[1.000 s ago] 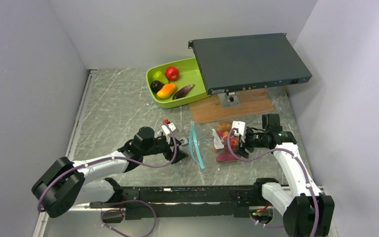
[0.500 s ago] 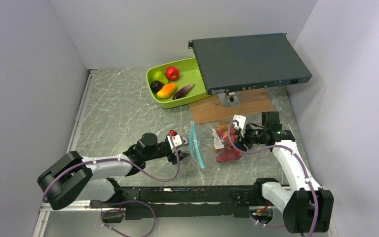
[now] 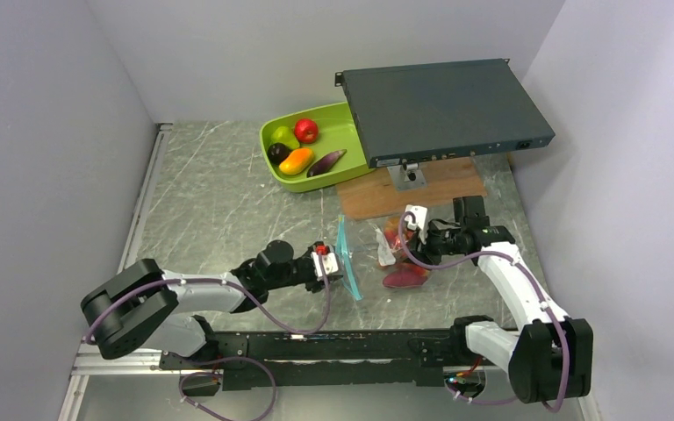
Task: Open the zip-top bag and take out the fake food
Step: Adjust the zipper food storage bag at the center of the board.
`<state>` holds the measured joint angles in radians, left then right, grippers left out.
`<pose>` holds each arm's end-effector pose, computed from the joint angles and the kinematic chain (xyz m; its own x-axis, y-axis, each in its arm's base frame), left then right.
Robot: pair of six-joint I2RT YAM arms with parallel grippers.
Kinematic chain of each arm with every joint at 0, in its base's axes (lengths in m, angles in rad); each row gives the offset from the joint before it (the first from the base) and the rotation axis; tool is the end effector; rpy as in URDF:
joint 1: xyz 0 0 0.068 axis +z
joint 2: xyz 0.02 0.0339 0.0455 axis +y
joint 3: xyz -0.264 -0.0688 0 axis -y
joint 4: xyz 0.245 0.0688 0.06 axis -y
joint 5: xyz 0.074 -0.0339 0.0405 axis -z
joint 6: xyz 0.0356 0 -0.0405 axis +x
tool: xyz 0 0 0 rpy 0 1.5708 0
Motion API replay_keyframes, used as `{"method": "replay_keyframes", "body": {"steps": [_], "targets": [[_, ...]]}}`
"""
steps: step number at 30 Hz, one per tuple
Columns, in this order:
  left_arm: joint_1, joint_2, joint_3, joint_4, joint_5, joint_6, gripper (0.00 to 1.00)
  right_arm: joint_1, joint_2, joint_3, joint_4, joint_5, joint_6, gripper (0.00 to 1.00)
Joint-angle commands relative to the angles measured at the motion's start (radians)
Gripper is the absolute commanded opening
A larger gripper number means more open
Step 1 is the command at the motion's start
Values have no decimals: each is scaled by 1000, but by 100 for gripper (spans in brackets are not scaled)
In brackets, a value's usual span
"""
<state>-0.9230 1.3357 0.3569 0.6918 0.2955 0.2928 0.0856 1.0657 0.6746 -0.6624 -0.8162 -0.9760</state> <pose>0.1418 -0.2045 0.1698 0.1053 0.3185 -0.9421 0.9411 0.2743 0.1979 0.1874 0.0421 0.2211 -0.1394 -0.5814 -0.8016 -0.9512 0.3036 -0.0548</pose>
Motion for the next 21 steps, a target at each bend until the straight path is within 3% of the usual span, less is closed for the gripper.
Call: {"method": "replay_keyframes", "body": {"steps": [1, 11, 15, 21], "targets": [[-30, 25, 49, 16, -26, 44, 53, 32, 5, 10, 12, -37, -11, 44], [-54, 58, 62, 28, -40, 53, 52, 92, 41, 33, -41, -127, -57, 19], [-59, 64, 58, 46, -31, 47, 53, 100, 37, 49, -65, -144, -76, 20], [-64, 70, 52, 63, -18, 44, 53, 77, -23, 54, -114, -164, -124, 34]]}}
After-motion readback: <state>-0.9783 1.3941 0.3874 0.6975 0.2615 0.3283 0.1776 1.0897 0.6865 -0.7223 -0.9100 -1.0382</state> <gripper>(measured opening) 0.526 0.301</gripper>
